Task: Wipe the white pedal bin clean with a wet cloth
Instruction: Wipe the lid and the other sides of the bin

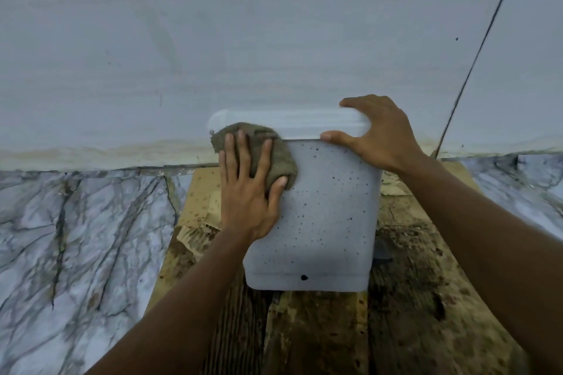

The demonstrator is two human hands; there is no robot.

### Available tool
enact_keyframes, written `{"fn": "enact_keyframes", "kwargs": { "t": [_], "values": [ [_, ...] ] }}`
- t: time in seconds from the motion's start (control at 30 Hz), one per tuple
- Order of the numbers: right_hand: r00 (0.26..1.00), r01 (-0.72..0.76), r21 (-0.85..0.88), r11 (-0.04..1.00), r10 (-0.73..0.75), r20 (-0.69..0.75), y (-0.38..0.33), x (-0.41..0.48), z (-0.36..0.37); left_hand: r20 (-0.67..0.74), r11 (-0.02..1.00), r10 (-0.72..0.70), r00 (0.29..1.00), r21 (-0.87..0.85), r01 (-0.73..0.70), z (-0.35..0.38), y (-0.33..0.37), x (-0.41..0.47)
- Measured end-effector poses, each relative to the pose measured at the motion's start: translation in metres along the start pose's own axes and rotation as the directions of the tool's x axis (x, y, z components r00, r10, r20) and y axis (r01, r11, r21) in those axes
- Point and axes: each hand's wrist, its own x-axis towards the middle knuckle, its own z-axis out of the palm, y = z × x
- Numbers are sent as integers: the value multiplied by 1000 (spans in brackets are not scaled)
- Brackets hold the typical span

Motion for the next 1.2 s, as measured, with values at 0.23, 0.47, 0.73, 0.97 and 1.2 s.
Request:
{"fn": "enact_keyframes", "kwargs": {
  "t": [0.23,0.47,0.73,0.97,1.2],
  "values": [
    [1000,18,120,993,-18,0,22,20,6,-78,992,-118,990,-48,114,33,-7,1],
    [1000,-2,99,995,3,-8,25,30,14,-10,979,-197,980,42,198,51,44,19],
    [997,-69,170,983,63,40,29,33,14,130,978,204,970,21,-209,68,111,31],
    [993,-109,257,960,93,72,28,35,14,-10,991,-101,995,85,102,58,29,1],
    [992,-117,239,964,104,67,23,35,14,28,979,-205,978,1,205,67,92,30]
  ]
}}
